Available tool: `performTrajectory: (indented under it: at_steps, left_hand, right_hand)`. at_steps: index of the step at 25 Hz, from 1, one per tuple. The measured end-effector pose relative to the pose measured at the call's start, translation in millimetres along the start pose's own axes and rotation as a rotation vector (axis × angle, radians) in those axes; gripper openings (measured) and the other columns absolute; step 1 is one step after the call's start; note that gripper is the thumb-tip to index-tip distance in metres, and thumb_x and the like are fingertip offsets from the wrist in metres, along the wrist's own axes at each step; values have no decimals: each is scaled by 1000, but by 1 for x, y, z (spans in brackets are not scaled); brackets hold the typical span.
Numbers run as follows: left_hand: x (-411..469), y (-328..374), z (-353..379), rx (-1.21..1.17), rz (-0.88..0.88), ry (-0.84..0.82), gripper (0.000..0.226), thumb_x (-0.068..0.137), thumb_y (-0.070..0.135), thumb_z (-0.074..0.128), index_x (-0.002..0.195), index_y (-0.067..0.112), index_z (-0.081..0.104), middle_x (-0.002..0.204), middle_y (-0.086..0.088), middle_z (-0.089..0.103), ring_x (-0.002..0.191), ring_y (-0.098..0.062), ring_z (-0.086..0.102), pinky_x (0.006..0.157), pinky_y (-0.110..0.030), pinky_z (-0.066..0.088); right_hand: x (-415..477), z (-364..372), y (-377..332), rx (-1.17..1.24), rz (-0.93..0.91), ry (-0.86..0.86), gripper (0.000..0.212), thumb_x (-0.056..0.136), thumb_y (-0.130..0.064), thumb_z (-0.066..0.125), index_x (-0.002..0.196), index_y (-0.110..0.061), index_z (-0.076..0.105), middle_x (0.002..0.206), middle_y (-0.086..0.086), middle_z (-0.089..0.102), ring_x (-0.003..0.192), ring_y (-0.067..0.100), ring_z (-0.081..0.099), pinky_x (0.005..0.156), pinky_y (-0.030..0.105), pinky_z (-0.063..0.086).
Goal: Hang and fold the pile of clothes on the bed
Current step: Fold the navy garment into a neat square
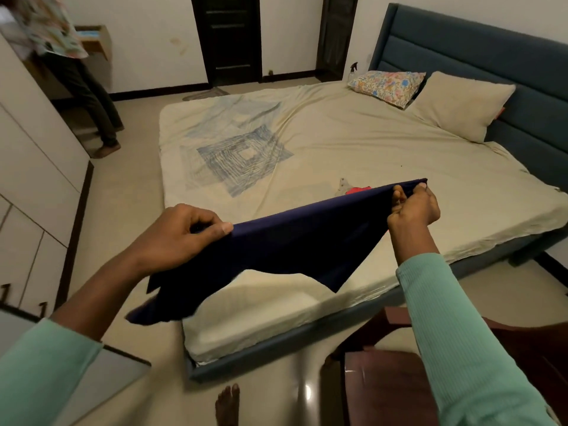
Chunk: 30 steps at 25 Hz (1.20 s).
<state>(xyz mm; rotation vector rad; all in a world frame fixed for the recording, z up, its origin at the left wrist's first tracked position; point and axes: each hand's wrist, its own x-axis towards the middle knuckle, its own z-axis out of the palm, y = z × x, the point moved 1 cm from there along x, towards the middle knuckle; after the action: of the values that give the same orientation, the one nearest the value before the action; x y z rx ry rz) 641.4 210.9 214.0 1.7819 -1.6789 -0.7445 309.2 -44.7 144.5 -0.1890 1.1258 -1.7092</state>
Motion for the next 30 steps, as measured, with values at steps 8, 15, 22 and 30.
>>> performTrajectory:
  at_steps: [8, 15, 22, 30]
  left_hand:
    - [2, -4, 26, -237, -156, -101, 26, 99, 32, 65, 92, 11, 79, 96, -10, 78, 96, -37, 72, 92, -52, 56]
    - [79, -121, 18, -187, -302, 63, 24, 100, 34, 68, 85, 21, 80, 84, -4, 77, 86, -32, 72, 89, -53, 56]
    - [224, -323, 29, 146, -436, 206, 20, 97, 48, 67, 87, 32, 75, 80, 18, 72, 76, -8, 67, 68, -33, 51]
    - [336, -544, 108, 441, -460, 296, 21, 96, 39, 69, 84, 21, 69, 79, 0, 70, 74, -29, 65, 67, -37, 44]
  right_hand:
    - [41, -3, 19, -125, -27, 20, 18, 104, -12, 49, 95, -13, 64, 83, 9, 61, 48, 12, 57, 43, 22, 38]
    - [85, 69, 129, -407, 21, -67, 19, 101, -5, 41, 99, -11, 59, 83, 7, 61, 50, 15, 59, 45, 25, 44]
    - [181, 159, 333, -791, 71, -119, 25, 106, -13, 44, 86, -21, 59, 79, 4, 64, 49, 10, 62, 46, 22, 48]
    - [281, 179, 566, -1282, -156, -85, 23, 109, -31, 40, 109, -23, 62, 108, -2, 63, 85, 22, 65, 76, 34, 49]
